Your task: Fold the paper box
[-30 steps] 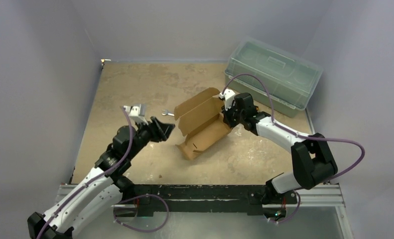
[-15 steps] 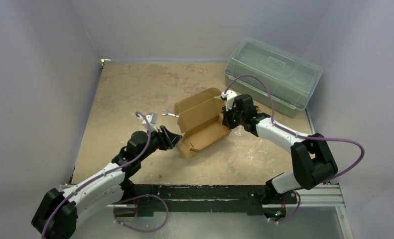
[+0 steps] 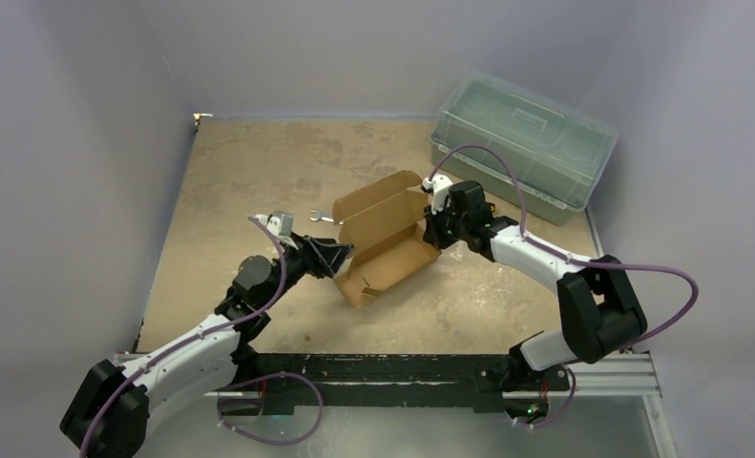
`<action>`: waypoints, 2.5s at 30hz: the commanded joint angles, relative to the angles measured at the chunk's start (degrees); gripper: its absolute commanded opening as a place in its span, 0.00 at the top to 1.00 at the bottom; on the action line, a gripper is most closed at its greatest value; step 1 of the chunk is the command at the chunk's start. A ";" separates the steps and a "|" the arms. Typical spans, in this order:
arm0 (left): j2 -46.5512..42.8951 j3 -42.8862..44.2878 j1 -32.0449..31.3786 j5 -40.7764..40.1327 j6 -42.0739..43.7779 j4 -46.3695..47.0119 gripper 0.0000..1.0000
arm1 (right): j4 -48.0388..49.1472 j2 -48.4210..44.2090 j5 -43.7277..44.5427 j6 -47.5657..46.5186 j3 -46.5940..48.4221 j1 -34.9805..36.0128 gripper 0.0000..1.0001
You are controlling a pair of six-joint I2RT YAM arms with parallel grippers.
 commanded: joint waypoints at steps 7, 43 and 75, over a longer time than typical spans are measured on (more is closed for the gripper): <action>2.74 0.31 0.03 -1.76 -0.27 5.08 0.67 | 0.22 -2.83 -6.24 -1.96 0.76 -0.12 1.00; -6.10 9.32 0.20 9.44 0.18 -8.49 0.57 | -8.00 -5.85 -29.42 -14.63 3.46 -5.30 1.00; -3.79 -3.70 0.03 6.08 -11.07 -6.37 0.85 | -1.05 -3.52 -10.00 -4.92 0.92 -4.61 1.00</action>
